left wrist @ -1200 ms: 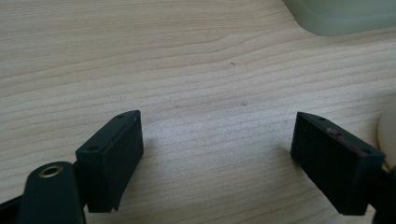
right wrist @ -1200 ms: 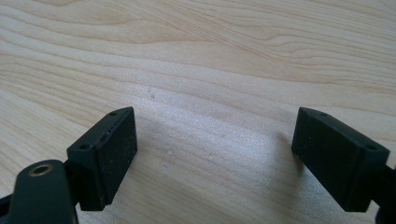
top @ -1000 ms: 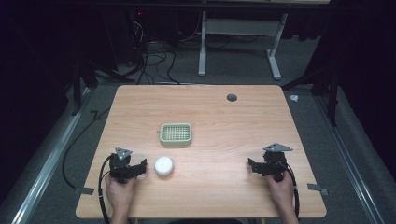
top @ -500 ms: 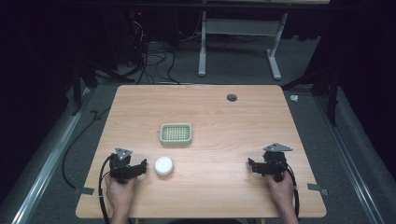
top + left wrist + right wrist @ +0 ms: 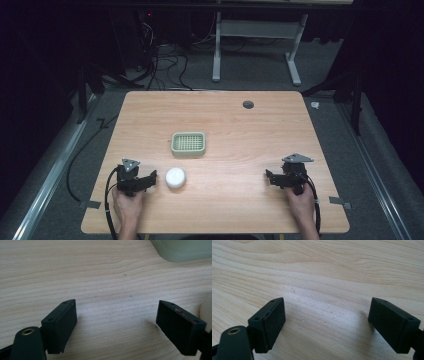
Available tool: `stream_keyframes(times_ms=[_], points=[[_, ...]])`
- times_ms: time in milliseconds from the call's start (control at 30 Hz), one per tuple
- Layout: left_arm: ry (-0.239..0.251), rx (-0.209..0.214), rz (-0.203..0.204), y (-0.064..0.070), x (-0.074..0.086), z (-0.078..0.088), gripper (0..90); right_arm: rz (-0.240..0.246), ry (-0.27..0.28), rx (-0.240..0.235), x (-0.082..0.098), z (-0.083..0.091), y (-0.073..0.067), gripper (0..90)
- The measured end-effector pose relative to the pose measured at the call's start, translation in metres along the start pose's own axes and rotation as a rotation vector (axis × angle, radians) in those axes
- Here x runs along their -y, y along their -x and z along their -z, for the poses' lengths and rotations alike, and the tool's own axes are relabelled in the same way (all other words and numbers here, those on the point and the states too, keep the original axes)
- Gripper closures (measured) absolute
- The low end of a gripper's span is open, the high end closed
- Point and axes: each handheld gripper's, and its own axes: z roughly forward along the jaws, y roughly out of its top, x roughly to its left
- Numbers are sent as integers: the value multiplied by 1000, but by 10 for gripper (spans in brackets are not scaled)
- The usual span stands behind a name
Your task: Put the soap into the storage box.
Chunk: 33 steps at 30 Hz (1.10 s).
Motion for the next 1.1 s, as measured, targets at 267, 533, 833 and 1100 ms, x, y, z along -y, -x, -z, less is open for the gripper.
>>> stream_keyframes(times_ms=[267,533,833,1100], points=[[15,17,-11,-3,-6,11,172,-2,2,0,0,0,0,152],[67,71,-16,3,-14,30,165,-4,1,1,0,0,0,152],[101,131,-58,19,-19,43,164,-1,2,1,0,0,0,152],[103,178,-85,35,-22,46,163,-3,1,2,0,0,0,152]])
